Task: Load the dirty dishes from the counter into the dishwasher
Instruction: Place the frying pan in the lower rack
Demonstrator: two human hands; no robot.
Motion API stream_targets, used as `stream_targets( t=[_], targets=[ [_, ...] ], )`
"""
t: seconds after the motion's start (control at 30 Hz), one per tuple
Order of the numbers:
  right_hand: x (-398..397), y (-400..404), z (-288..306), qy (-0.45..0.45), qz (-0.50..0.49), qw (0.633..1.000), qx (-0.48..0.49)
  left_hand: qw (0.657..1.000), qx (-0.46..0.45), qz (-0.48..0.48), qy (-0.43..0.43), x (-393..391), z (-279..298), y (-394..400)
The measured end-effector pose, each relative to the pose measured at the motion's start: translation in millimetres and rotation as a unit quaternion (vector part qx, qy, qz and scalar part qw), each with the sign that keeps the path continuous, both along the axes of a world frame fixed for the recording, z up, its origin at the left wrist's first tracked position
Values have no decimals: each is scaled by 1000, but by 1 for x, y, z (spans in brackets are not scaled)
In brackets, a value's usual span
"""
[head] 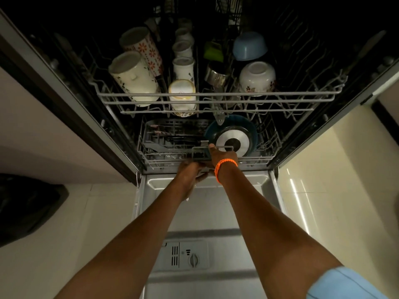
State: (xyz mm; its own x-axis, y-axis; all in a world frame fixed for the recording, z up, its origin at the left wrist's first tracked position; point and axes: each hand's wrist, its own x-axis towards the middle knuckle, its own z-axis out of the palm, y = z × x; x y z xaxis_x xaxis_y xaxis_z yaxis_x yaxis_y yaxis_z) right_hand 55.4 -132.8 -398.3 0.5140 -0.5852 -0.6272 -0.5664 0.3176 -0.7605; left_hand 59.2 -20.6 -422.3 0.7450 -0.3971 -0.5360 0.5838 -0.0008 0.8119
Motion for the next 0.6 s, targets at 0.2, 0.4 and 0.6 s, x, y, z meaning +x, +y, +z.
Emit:
stream_targets(
  t=[0.2, 0.4, 0.6],
  targets=[
    [-71, 32, -30, 32, 31, 999, -1, 996, -16, 3, 88, -46, 1, 17],
    [-242, 83, -50, 106, -2, 987, 124, 974, 22, 70, 216, -163, -24, 52],
    [-388, 130, -52, 179, -105, 946, 249, 937, 102, 92, 321, -319, -48, 95]
  ],
)
